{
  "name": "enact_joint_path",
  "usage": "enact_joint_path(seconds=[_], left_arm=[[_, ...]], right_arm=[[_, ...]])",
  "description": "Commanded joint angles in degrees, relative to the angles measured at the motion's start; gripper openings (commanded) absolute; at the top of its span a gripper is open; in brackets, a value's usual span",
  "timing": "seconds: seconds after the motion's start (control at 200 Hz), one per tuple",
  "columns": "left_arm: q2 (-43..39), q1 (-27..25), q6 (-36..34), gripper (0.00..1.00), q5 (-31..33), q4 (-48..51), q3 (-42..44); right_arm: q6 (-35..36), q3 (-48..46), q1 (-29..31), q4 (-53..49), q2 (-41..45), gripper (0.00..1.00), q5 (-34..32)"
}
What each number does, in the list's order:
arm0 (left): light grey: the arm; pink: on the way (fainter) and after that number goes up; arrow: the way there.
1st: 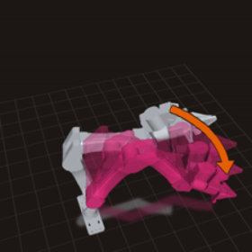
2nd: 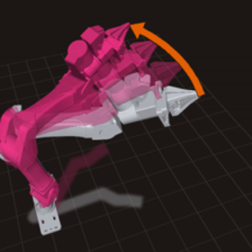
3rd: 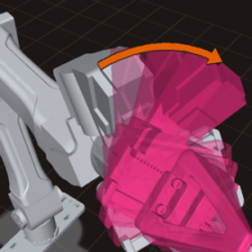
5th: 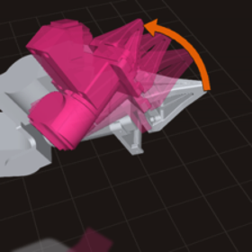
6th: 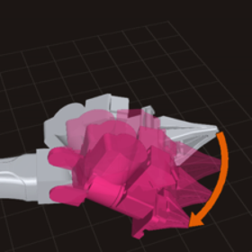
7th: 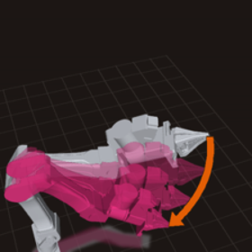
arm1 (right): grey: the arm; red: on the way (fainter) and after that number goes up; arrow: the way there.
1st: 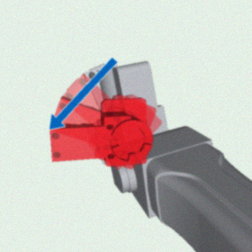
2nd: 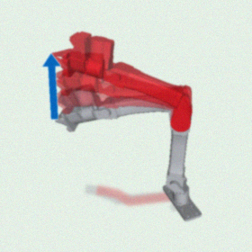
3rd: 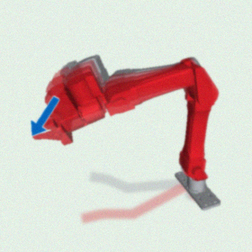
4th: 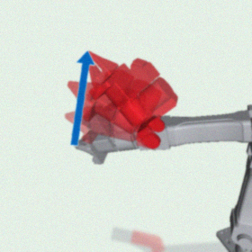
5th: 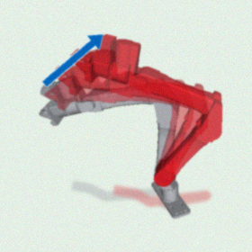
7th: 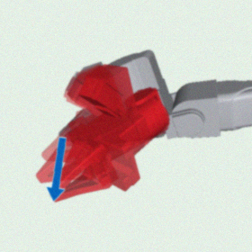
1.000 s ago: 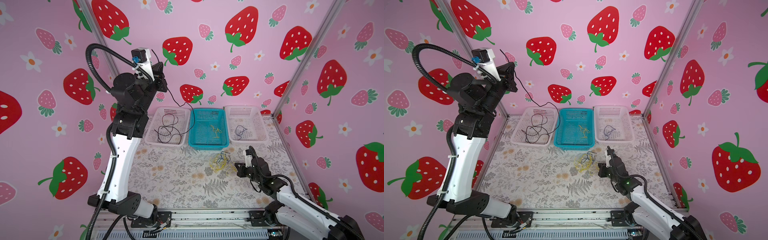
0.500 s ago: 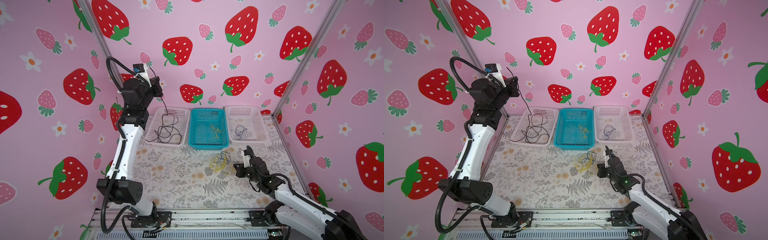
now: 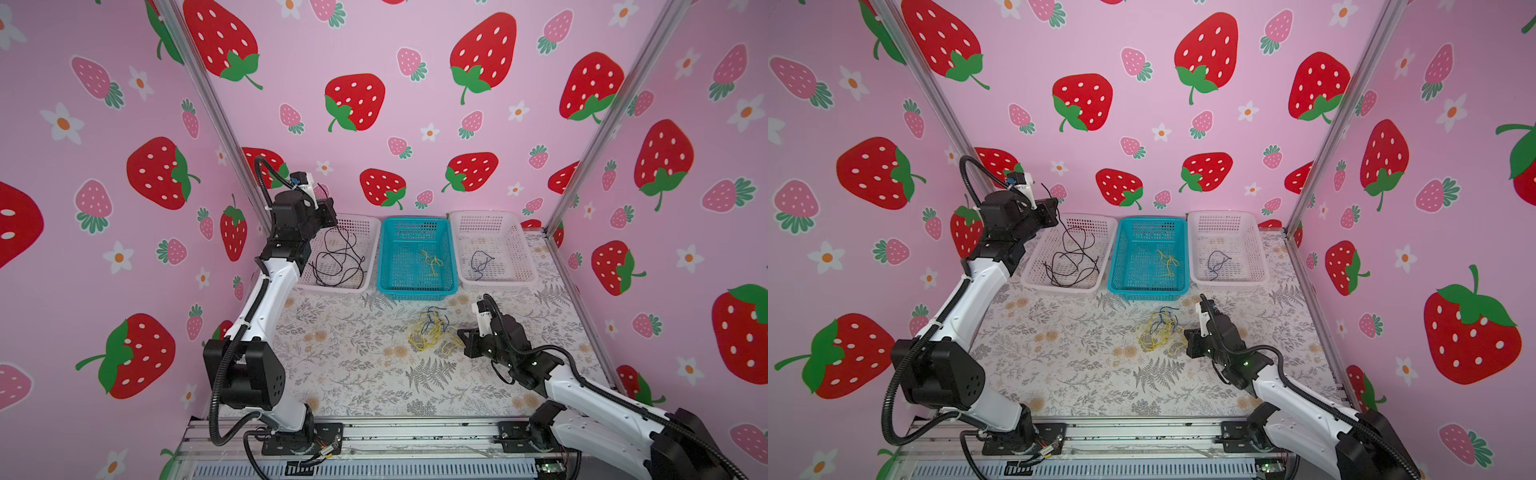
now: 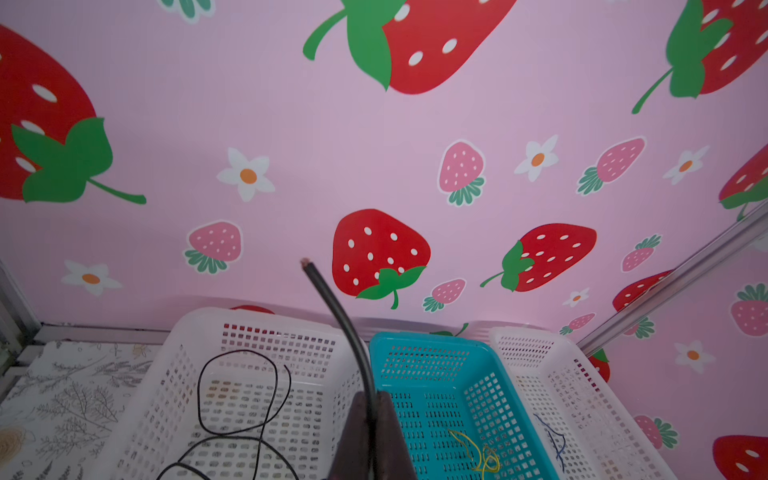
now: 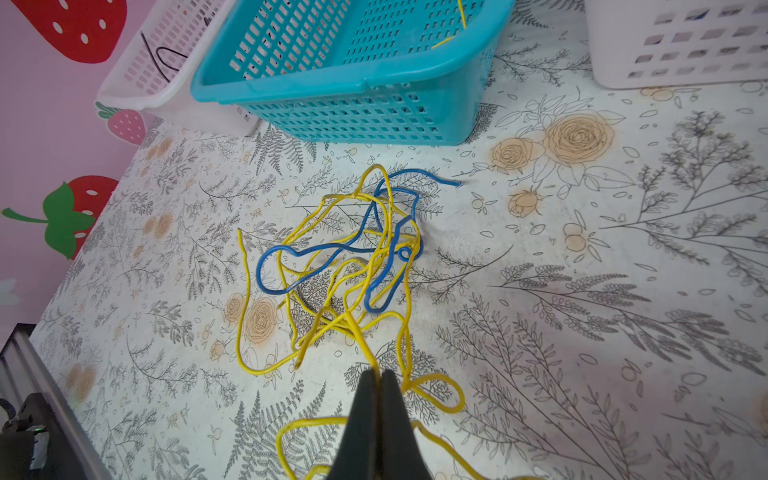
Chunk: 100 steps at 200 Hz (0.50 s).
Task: Untangle the cables
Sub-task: 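Lower the black cable into the nearer white basket and open the left gripper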
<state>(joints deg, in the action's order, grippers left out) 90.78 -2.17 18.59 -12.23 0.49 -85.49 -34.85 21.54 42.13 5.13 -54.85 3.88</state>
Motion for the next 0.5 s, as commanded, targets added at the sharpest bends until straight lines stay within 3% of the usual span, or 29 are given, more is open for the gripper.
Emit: enact_joint_path(seconds=[0.0,0.125,0.285,0.495], left_arm=[[0.1,0.9,4.1,0.00,-0.2,-0.2,0.9],[1.7,1.6,7.4,0.05,-1.2,2.9,2.1],[4.7,2.2,10.0,0.36,-4.0,8.2,1.8],[9.5,2.4,10.2,0.43,-5.6,18.1,-3.6]], right_arm=[[-1.0,1.4,0.6,0.1,1.7,0.00,-0.9],[-0.6,1.5,1.0,-0.8,3.7,0.00,-1.2],[1.0,2.9,1.2,-2.4,5.8,0.00,-1.0],[2.4,4.3,1.8,-3.9,9.1,0.00,-0.3]])
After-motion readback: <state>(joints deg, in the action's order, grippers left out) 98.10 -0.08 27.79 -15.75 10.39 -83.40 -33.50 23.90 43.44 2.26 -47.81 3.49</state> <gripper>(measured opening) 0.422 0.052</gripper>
